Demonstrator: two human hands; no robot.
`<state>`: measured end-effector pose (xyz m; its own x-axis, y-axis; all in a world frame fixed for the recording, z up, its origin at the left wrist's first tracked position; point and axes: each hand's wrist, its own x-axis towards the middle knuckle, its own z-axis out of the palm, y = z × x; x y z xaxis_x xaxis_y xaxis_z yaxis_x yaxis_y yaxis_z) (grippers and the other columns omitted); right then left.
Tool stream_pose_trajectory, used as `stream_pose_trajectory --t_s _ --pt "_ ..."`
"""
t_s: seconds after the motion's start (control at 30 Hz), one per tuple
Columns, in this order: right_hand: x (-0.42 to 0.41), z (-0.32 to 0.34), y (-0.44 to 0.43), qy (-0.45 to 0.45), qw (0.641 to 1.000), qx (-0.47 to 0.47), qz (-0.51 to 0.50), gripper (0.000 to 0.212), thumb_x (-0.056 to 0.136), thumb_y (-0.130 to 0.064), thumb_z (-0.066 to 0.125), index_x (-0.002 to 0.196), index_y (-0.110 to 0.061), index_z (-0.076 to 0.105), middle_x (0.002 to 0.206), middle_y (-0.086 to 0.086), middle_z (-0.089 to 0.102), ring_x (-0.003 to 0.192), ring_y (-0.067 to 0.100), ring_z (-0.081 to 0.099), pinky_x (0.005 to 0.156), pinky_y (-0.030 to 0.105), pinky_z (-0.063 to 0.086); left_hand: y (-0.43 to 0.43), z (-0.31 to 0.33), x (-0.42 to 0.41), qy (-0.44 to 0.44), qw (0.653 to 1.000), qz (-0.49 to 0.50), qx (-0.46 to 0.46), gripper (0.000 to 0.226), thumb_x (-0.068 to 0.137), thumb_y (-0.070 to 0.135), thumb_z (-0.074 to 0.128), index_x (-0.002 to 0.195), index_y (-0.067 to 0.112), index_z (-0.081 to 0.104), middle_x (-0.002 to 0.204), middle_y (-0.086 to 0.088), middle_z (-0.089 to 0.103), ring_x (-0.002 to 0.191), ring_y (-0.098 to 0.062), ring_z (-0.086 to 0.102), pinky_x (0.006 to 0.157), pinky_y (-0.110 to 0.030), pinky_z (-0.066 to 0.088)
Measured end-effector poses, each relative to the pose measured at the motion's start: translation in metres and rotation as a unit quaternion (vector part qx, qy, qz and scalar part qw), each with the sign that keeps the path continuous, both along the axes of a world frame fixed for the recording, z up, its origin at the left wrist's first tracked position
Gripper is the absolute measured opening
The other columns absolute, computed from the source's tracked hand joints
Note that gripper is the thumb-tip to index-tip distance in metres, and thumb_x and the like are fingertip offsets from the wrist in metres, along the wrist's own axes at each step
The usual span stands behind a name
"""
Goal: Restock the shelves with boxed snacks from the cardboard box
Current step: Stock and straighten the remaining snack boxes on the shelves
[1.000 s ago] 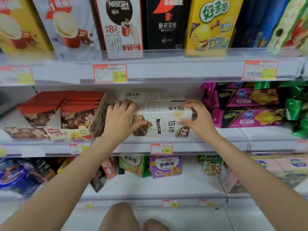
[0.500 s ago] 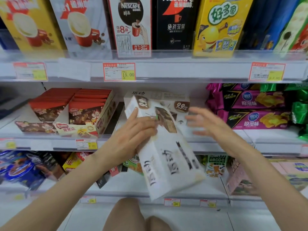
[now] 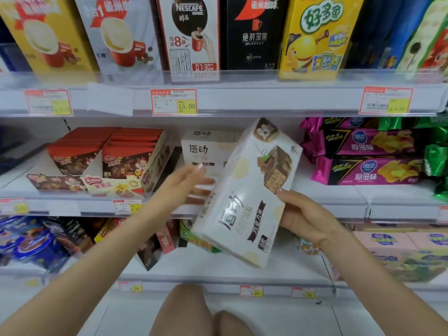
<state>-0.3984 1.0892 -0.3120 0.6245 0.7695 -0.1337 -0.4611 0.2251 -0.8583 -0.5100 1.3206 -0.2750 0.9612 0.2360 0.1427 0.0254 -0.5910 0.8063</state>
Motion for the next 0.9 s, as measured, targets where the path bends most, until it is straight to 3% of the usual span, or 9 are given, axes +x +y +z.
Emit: stream_pose_trajectory --t_s 0.1,0.23,0.3,0.4,0.5,0.57,0.67,0.83,0.9 --pt "-0.008 -0.016 0.003 -0.005 0.997 0.057 -0.053 0.09 0.039 -0.03 0.095 0.116 -0.003 0.056 0.111 0.016 0.066 0.099 0.029 0.065 0.077 0.042 0.057 -0.003 0.007 0.001 0.166 0.983 -0.068 -0.021 0.057 0.063 0.066 0.065 0.111 0.037 0.053 0.105 0.007 0.066 0.085 -0.008 0.065 0.079 -0.028 0.051" --pt "-0.009 -0.027 -0.004 -0.027 0.991 0.089 -0.092 0.078 0.045 -0.028 0.093 0.112 -0.005 0.061 0.114 0.015 0.065 0.106 0.032 0.06 0.08 0.04 0.056 -0.013 0.007 -0.006 0.074 0.994 -0.041 0.074 0.054 0.066 0.038 0.081 0.112 0.03 0.053 0.098 0.015 0.061 0.083 0.001 0.061 0.069 -0.015 0.051" --pt "0.004 -0.025 -0.016 -0.055 0.985 0.106 -0.127 0.067 0.064 -0.021 0.082 0.125 -0.012 0.056 0.125 0.015 0.06 0.111 0.031 0.058 0.087 0.043 0.054 -0.003 0.016 -0.003 0.038 0.994 -0.05 0.086 0.053 0.068 0.027 0.081 0.112 0.031 0.052 0.098 0.018 0.06 0.082 0.003 0.06 0.064 -0.01 0.049" --pt "0.025 -0.015 -0.028 -0.17 0.968 0.02 -0.186 0.079 0.071 -0.006 0.071 0.14 -0.022 0.036 0.136 0.009 0.051 0.12 0.026 0.053 0.092 0.041 0.052 0.022 0.035 0.011 0.029 0.993 -0.059 0.099 0.058 0.071 0.018 0.08 0.12 0.031 0.052 0.106 0.022 0.058 0.091 0.006 0.058 0.07 -0.009 0.049" --pt "0.04 -0.005 -0.019 -0.319 0.921 -0.125 -0.186 0.081 0.054 -0.023 0.083 0.127 -0.019 0.048 0.122 0.0 0.06 0.115 0.017 0.056 0.092 0.024 0.047 0.037 0.043 0.03 0.011 0.988 -0.08 0.132 0.07 0.072 0.02 0.08 0.133 0.028 0.047 0.126 0.016 0.053 0.111 0.0 0.051 0.093 -0.018 0.042" --pt "0.05 -0.003 -0.007 -0.348 0.899 -0.174 -0.2 0.075 0.055 -0.018 0.087 0.121 -0.022 0.05 0.119 -0.001 0.061 0.112 0.016 0.057 0.087 0.018 0.046 0.047 0.042 0.042 -0.008 0.983 -0.064 0.173 0.075 0.07 0.029 0.081 0.136 0.028 0.045 0.132 0.01 0.044 0.12 -0.001 0.037 0.103 -0.019 0.027" --pt "0.062 -0.007 0.008 -0.387 0.853 -0.262 -0.231 0.069 0.064 -0.017 0.085 0.124 -0.018 0.051 0.122 0.003 0.052 0.114 0.021 0.052 0.095 0.03 0.043 0.057 0.031 0.055 -0.032 0.979 -0.008 0.202 0.083 0.054 0.06 0.075 0.13 0.036 0.052 0.121 0.002 0.035 0.118 -0.01 0.03 0.111 -0.026 0.022" --pt "0.06 -0.01 0.021 -0.418 0.816 -0.316 -0.245 0.07 0.063 -0.01 0.085 0.125 -0.01 0.053 0.12 0.006 0.055 0.108 0.018 0.051 0.089 0.025 0.039 0.053 0.008 0.057 -0.061 0.981 0.062 0.174 0.083 0.063 0.028 0.086 0.134 0.019 0.045 0.133 -0.006 0.027 0.123 -0.011 0.025 0.099 -0.003 0.013" --pt "0.059 -0.008 0.021 -0.417 0.818 -0.33 -0.218 0.07 0.061 -0.007 0.085 0.124 -0.012 0.054 0.113 0.0 0.059 0.102 0.015 0.054 0.083 0.023 0.039 0.052 -0.001 0.056 -0.075 0.982 0.107 0.14 0.092 0.062 0.028 0.086 0.137 0.013 0.036 0.139 -0.009 0.024 0.13 -0.017 0.027 0.1 -0.005 0.015"
